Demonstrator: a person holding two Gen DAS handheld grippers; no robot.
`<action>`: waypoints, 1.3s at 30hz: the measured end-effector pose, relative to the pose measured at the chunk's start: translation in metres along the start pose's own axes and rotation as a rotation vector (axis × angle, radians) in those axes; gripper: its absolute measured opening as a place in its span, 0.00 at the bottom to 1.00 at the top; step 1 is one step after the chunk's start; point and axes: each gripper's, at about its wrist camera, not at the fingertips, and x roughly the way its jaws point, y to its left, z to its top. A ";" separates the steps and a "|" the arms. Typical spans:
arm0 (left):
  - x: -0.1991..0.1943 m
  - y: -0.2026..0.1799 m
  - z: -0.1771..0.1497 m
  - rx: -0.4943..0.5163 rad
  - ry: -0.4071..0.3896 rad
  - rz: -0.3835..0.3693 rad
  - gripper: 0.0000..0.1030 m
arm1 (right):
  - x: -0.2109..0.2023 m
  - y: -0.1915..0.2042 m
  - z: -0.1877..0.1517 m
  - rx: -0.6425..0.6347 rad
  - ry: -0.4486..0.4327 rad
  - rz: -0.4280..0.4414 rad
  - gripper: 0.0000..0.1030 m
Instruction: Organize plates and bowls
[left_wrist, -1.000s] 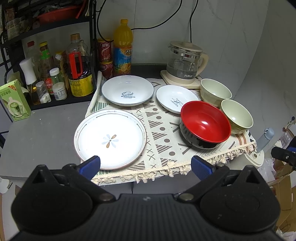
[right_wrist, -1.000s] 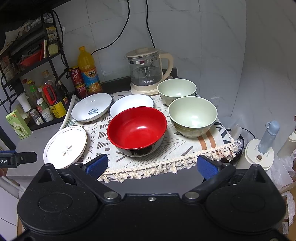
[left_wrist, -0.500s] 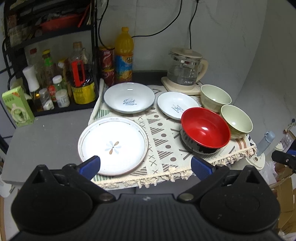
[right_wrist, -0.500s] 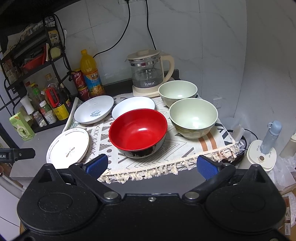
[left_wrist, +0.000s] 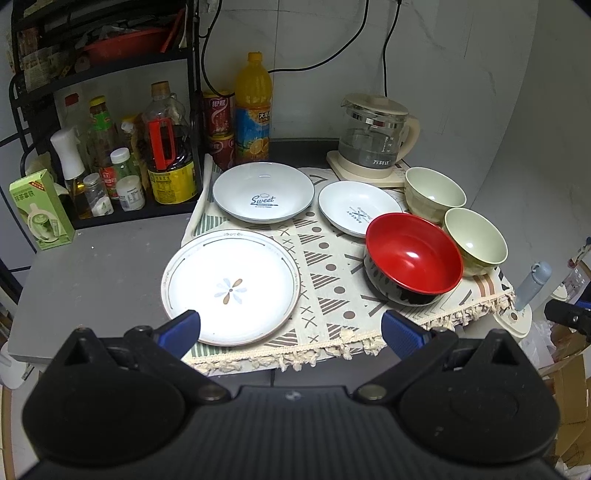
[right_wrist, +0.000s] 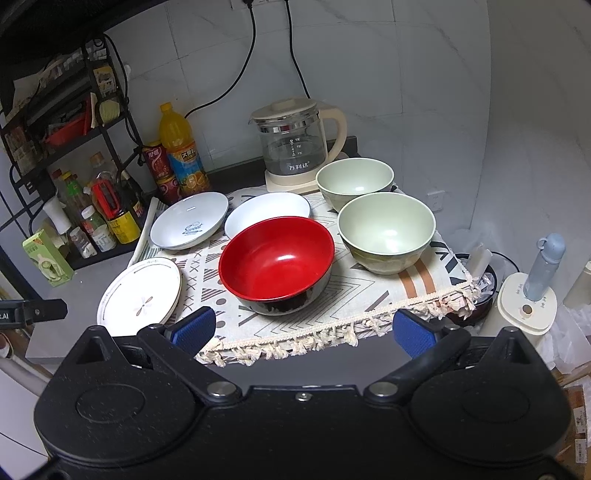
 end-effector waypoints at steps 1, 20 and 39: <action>0.000 0.000 0.001 0.000 0.001 -0.001 1.00 | 0.000 0.000 0.000 0.001 0.001 0.000 1.00; 0.012 -0.007 0.010 -0.011 0.018 0.004 1.00 | 0.003 -0.002 0.004 0.007 0.010 0.002 1.00; 0.068 -0.057 0.058 0.080 0.013 -0.086 1.00 | 0.021 -0.021 0.025 0.016 -0.026 -0.020 1.00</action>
